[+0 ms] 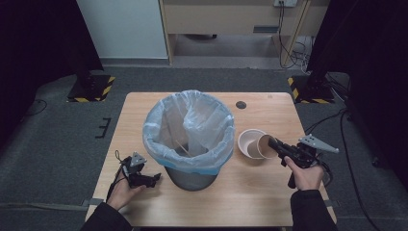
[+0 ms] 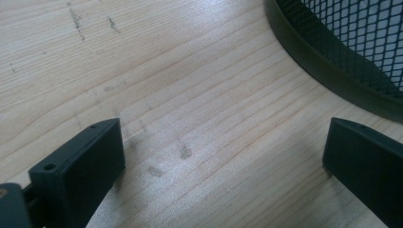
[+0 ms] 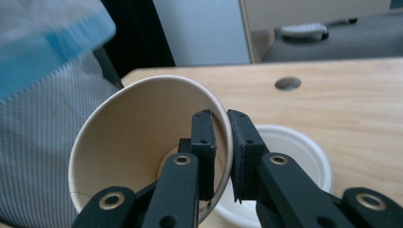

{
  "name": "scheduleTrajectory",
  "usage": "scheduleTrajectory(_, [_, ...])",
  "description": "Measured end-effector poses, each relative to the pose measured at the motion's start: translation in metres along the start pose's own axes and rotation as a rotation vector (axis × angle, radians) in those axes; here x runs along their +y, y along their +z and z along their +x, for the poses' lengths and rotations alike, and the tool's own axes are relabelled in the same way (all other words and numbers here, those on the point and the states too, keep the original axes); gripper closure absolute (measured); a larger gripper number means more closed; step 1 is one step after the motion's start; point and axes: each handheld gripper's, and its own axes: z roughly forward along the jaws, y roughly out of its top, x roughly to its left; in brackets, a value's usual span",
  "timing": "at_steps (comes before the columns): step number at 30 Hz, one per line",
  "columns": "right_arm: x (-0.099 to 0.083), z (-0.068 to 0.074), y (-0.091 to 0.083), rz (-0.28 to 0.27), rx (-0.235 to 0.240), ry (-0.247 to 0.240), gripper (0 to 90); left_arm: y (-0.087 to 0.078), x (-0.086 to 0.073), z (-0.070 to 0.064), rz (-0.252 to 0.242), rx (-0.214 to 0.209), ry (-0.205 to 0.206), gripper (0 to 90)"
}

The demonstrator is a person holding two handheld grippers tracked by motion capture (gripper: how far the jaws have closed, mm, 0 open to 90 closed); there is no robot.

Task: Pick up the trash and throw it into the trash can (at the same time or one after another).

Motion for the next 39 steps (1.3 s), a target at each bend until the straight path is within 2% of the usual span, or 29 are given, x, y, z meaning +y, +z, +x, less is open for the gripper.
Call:
scheduleTrajectory(6, [0.012,-0.001,-0.013,-0.068,-0.002,0.013,82.1,0.0,0.0,0.0,0.0,0.0,0.0,0.0])
scheduleTrajectory(15, [0.022,-0.001,-0.027,-0.141,-0.001,0.028,82.2,0.0,0.0,0.0,0.0,0.0,0.0,0.0])
scheduleTrajectory(24, [0.04,0.005,-0.046,-0.243,0.029,0.037,82.4,0.0,0.0,0.0,0.0,0.0,0.0,0.0])
scheduleTrajectory(33, [0.05,0.011,-0.057,-0.3,0.054,0.035,82.3,0.0,0.0,0.0,0.0,0.0,0.0,0.0])
scheduleTrajectory(39, [0.054,0.015,-0.059,-0.314,0.066,0.028,82.3,0.0,0.0,0.0,0.0,0.0,0.0,0.0])
